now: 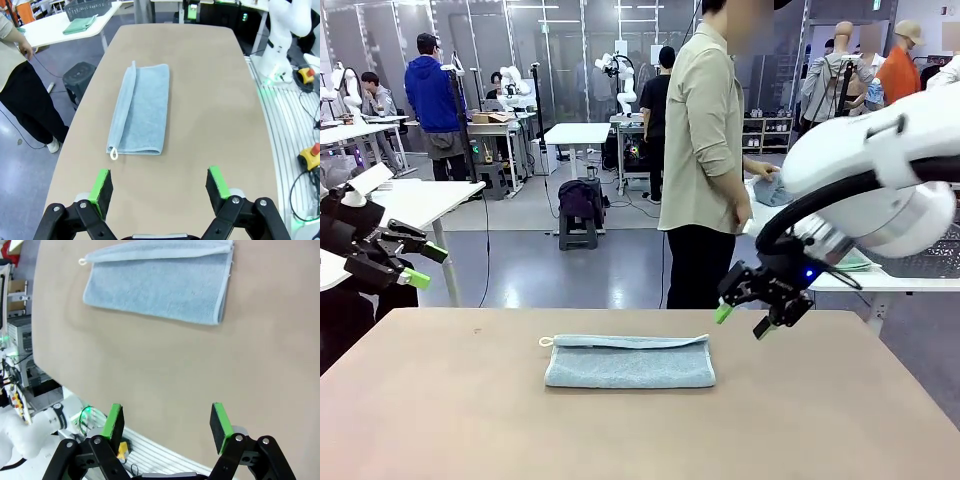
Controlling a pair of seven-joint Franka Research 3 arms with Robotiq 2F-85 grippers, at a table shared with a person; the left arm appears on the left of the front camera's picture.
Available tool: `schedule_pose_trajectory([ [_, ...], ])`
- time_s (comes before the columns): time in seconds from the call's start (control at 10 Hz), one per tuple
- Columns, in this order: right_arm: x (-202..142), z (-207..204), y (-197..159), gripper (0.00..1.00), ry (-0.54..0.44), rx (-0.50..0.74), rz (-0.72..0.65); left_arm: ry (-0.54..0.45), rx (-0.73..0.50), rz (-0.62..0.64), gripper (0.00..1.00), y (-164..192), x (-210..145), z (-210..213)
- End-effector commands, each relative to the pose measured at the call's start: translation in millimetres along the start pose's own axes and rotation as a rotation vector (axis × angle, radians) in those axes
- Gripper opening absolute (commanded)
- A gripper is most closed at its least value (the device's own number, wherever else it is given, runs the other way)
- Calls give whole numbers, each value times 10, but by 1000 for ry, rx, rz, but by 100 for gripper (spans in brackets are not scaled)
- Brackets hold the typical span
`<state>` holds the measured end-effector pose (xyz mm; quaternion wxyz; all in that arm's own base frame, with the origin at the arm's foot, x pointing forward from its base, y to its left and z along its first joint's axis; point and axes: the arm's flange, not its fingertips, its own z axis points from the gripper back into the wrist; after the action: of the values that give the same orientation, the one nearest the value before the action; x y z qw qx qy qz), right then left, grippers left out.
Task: Fold the towels and place them in the basket.
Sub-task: When a person lays out a Towel with hook on the table, fold it in half twice.
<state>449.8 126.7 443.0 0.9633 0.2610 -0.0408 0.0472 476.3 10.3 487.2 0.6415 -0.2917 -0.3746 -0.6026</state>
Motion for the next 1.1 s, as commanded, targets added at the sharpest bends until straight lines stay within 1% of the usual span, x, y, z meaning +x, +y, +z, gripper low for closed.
schedule_pose_trajectory([
  [0.0,289,-368,2,87,7,28,-9,-1,0,-13,95,1,-1,0],
  [0.2,464,-690,-11,87,-50,17,-16,-1,0,-13,95,1,-1,0],
  [0.4,633,-917,-68,92,-72,-9,-58,-1,0,-13,95,1,-1,0],
  [0.5,704,-975,-85,100,-54,-22,-68,-1,0,-13,95,1,-1,0],
  [0.7,869,-1043,-185,100,-52,-65,-73,-1,0,-13,95,1,-1,0],
  [1.0,1029,-1158,-313,100,-12,-75,-99,-1,0,-13,95,1,-1,0],
])
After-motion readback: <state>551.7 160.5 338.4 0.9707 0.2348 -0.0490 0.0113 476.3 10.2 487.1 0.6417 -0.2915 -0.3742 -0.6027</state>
